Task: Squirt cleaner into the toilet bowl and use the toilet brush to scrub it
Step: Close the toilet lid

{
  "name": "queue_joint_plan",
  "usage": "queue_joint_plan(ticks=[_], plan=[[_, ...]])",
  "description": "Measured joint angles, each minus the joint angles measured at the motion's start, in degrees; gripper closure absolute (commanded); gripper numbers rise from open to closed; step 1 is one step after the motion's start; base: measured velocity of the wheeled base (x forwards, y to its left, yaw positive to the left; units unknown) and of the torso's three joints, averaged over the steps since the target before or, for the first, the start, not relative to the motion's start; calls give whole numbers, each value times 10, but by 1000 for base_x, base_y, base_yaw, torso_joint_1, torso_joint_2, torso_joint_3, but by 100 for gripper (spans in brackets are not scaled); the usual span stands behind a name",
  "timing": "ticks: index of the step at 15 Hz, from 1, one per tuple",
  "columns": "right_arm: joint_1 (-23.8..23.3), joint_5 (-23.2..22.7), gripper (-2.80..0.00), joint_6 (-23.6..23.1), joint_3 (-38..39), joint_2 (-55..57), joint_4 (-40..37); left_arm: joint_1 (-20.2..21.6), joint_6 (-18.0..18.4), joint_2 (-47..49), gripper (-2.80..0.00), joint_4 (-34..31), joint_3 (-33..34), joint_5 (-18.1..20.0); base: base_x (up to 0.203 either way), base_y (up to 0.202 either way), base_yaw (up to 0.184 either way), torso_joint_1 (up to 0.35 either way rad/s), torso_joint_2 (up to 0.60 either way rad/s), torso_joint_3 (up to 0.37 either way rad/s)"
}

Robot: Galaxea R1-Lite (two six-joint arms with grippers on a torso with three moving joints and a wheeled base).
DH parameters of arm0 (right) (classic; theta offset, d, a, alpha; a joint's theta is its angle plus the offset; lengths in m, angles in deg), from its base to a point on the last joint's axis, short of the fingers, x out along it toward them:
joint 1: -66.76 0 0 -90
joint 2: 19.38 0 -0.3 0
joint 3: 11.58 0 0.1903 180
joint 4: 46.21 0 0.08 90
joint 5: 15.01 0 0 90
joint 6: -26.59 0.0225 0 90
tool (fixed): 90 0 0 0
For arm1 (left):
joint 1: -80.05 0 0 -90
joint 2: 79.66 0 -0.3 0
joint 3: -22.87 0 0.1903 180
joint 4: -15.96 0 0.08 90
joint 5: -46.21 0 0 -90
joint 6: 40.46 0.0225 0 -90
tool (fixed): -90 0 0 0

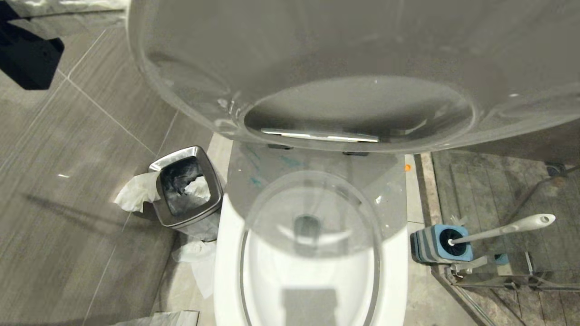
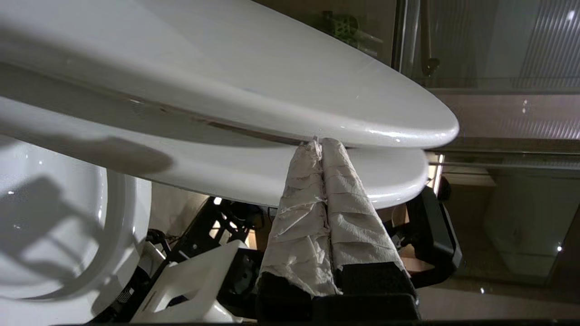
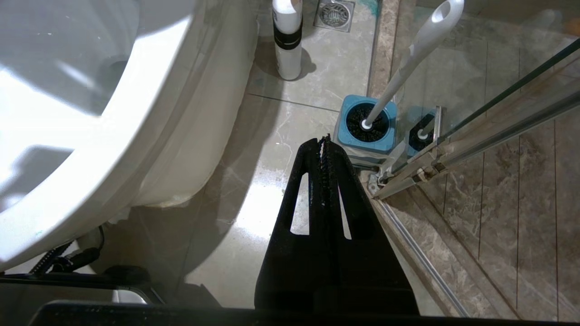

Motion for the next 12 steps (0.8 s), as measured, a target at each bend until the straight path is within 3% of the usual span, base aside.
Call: queue_joint_plan(ticks=[2,7,12], plan=[[0,0,0,0,0,0,0,15,10,-15,0,-2,-9,-2,0,0,0,0,0,0],[0,0,0,0,0,0,0,38,127,-34,0,-20,-10,-9,0,0,0,0,0,0],[0,0,0,0,0,0,0,42,133,-39,0,-28,-10,-14,0,0,0,-1,1,10]])
